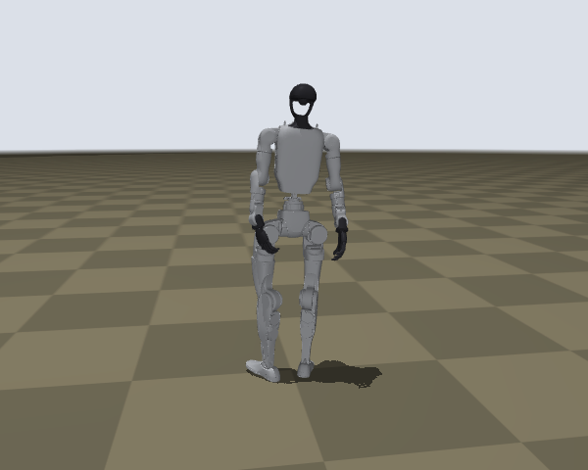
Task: In place motions
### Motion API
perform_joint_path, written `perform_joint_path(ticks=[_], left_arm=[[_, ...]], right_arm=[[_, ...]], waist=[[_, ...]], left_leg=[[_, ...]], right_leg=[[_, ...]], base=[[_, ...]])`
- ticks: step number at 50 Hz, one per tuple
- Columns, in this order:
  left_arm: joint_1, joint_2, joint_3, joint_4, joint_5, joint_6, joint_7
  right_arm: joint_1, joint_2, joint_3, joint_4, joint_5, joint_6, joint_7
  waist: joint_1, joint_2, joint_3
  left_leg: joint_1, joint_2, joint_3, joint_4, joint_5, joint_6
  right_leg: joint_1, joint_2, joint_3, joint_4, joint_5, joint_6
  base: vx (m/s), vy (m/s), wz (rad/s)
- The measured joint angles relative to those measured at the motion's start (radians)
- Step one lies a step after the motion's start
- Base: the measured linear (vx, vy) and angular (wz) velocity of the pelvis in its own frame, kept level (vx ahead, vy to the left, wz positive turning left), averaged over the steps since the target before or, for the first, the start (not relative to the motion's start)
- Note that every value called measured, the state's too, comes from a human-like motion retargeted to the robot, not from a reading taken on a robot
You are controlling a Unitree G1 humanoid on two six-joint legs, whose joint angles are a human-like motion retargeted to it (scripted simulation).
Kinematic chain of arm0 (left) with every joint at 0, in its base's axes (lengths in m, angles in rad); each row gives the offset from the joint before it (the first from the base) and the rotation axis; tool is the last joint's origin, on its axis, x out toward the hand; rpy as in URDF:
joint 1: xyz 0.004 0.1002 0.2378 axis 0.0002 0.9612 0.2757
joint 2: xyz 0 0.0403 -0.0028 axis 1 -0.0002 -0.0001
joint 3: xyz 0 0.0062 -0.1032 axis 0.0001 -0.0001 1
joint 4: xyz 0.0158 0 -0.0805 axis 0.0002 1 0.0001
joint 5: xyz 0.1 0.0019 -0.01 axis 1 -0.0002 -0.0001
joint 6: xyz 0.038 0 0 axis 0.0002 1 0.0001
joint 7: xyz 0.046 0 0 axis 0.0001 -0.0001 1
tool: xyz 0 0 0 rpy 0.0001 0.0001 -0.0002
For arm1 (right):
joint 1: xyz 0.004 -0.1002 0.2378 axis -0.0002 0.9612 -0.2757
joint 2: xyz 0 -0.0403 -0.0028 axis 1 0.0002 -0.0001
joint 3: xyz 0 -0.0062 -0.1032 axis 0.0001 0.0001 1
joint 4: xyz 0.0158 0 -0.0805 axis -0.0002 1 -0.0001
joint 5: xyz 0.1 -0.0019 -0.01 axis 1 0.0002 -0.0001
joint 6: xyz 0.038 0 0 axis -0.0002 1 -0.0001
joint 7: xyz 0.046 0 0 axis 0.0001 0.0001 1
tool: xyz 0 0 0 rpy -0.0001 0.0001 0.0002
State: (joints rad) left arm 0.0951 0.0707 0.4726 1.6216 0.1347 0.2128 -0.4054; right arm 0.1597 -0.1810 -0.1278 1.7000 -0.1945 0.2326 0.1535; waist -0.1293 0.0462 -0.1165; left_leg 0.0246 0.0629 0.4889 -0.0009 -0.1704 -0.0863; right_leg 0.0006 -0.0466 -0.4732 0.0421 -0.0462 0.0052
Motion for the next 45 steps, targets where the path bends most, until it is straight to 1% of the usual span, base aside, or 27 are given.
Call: perform_joint_path(ticks=[3,8,15,20,23,25,27,29,30,31,33,35,36,38,41,43,45], left_arm=[[0.003,0.004,-0.021,-0.014,0.023,-0.004,-0.007],[0.008,0.019,-0.037,-0.026,0.078,0.011,-0.033],[0.004,0.044,-0.044,-0.06,0.128,0.014,-0.025],[-0.005,0.044,-0.055,-0.067,0.135,0.017,-0.023],[-0.01,0.032,-0.056,-0.07,0.131,0.009,-0.016],[-0.009,0.024,-0.055,-0.066,0.129,0.002,-0.009],[0.0,0.017,-0.054,-0.057,0.126,-0.004,-0.001],[0.015,0.01,-0.051,-0.043,0.114,-0.006,0.01],[0.022,0.008,-0.048,-0.035,0.105,-0.006,0.015],[0.028,0.008,-0.041,-0.026,0.095,-0.002,0.018],[0.036,0.008,-0.023,-0.009,0.073,0.009,0.022],[0.042,0.013,-0.004,0.007,0.047,0.021,0.025],[0.045,0.016,0.005,0.013,0.031,0.026,0.029],[0.049,0.022,0.022,0.023,-0.001,0.034,0.039],[0.047,0.028,0.045,0.029,-0.046,0.04,0.05],[0.042,0.025,0.059,0.03,-0.067,0.042,0.054],[0.036,0.018,0.067,0.03,-0.082,0.041,0.05]], right_arm=[[0.0,-0.013,0.006,0.0,-0.07,0.005,0.024],[-0.054,-0.029,0.035,-0.012,-0.172,0.009,0.056],[-0.123,-0.018,0.077,-0.106,-0.149,-0.022,0.111],[-0.164,-0.02,0.103,-0.144,-0.14,-0.035,0.139],[-0.183,-0.037,0.111,-0.158,-0.154,-0.041,0.147],[-0.187,-0.053,0.11,-0.162,-0.167,-0.046,0.146],[-0.181,-0.07,0.1,-0.159,-0.183,-0.047,0.14],[-0.169,-0.085,0.081,-0.153,-0.2,-0.042,0.132],[-0.161,-0.091,0.071,-0.15,-0.206,-0.038,0.128],[-0.153,-0.094,0.061,-0.148,-0.207,-0.035,0.123],[-0.135,-0.098,0.044,-0.145,-0.201,-0.033,0.113],[-0.114,-0.098,0.028,-0.139,-0.188,-0.036,0.106],[-0.103,-0.095,0.021,-0.134,-0.181,-0.038,0.107],[-0.083,-0.087,0.013,-0.124,-0.169,-0.041,0.109],[-0.065,-0.069,0.01,-0.108,-0.166,-0.036,0.109],[-0.061,-0.057,0.015,-0.101,-0.169,-0.034,0.105],[-0.062,-0.048,0.023,-0.1,-0.177,-0.034,0.104]], waist=[[-0.008,0.016,-0.005],[-0.03,0.049,-0.008],[-0.023,0.06,0.033],[0.006,0.05,0.07],[0.039,0.042,0.109],[0.069,0.04,0.128],[0.092,0.04,0.134],[0.108,0.038,0.128],[0.111,0.04,0.122],[0.108,0.043,0.115],[0.097,0.048,0.101],[0.083,0.05,0.084],[0.077,0.048,0.073],[0.069,0.041,0.053],[0.065,0.031,0.024],[0.067,0.026,0.007],[0.073,0.028,-0.002]], left_leg=[[-0.001,0.015,0.019,-0.003,0.003,-0.008],[-0.003,0.041,0.052,-0.009,0.01,-0.02],[-0.014,0.066,0.067,-0.001,0.019,-0.029],[-0.084,0.074,0.011,0.064,0.021,-0.018],[-0.153,0.064,-0.063,0.13,0.037,0.006],[-0.181,0.058,-0.068,0.147,0.048,0.01],[-0.199,0.053,-0.055,0.155,0.033,0.01],[-0.204,0.064,0.021,0.166,-0.002,-0.001],[-0.2,0.079,0.082,0.169,-0.019,-0.017],[-0.185,0.096,0.164,0.168,-0.023,-0.047],[-0.147,0.124,0.345,0.163,-0.015,-0.087],[-0.11,0.139,0.483,0.157,0.014,-0.103],[-0.098,0.142,0.518,0.159,0.028,-0.103],[-0.082,0.147,0.551,0.171,0.054,-0.098],[-0.069,0.149,0.549,0.191,0.08,-0.09],[-0.051,0.137,0.563,0.186,0.102,-0.084],[-0.03,0.115,0.551,0.164,0.152,-0.066]], right_leg=[[-0.021,0.013,0.029,0.003,0.006,-0.006],[-0.054,0.042,0.075,0.002,0.022,-0.019],[-0.07,0.064,0.083,0.0,0.037,-0.035],[-0.067,0.047,0.023,-0.007,0.035,-0.039],[-0.053,0.024,-0.031,-0.015,0.031,-0.033],[-0.045,0.008,-0.072,-0.02,0.027,-0.027],[-0.037,-0.012,-0.131,-0.026,0.019,-0.023],[-0.03,-0.033,-0.202,-0.034,0.01,-0.019],[-0.027,-0.042,-0.243,-0.038,0.005,-0.017],[-0.022,-0.046,-0.29,-0.041,0.0,-0.013],[-0.012,-0.058,-0.383,-0.047,-0.012,-0.005],[-0.002,-0.064,-0.451,-0.052,-0.027,0.003],[0.004,-0.068,-0.48,-0.052,-0.035,0.008],[0.014,-0.076,-0.526,-0.052,-0.05,0.017],[0.028,-0.083,-0.589,-0.049,-0.065,0.032],[0.04,-0.08,-0.636,-0.048,-0.071,0.043],[0.056,-0.071,-0.674,-0.046,-0.075,0.052]], base=[[-0.06,-0.09,-0.51],[-0.07,-0.08,-0.52],[-0.11,-0.06,-0.11],[-0.17,0.01,0.62],[-0.25,0.07,0.97],[-0.25,0.09,1.14],[-0.22,0.11,1.54],[-0.18,0.13,1.9],[-0.17,0.13,2.19],[-0.17,0.12,2.32],[-0.15,0.12,2.42],[-0.09,0.12,2.45],[-0.04,0.12,2.4],[-0.02,0.14,2.22],[0.0,0.13,1.94],[0.04,0.16,1.59],[0.07,0.19,1.25]])
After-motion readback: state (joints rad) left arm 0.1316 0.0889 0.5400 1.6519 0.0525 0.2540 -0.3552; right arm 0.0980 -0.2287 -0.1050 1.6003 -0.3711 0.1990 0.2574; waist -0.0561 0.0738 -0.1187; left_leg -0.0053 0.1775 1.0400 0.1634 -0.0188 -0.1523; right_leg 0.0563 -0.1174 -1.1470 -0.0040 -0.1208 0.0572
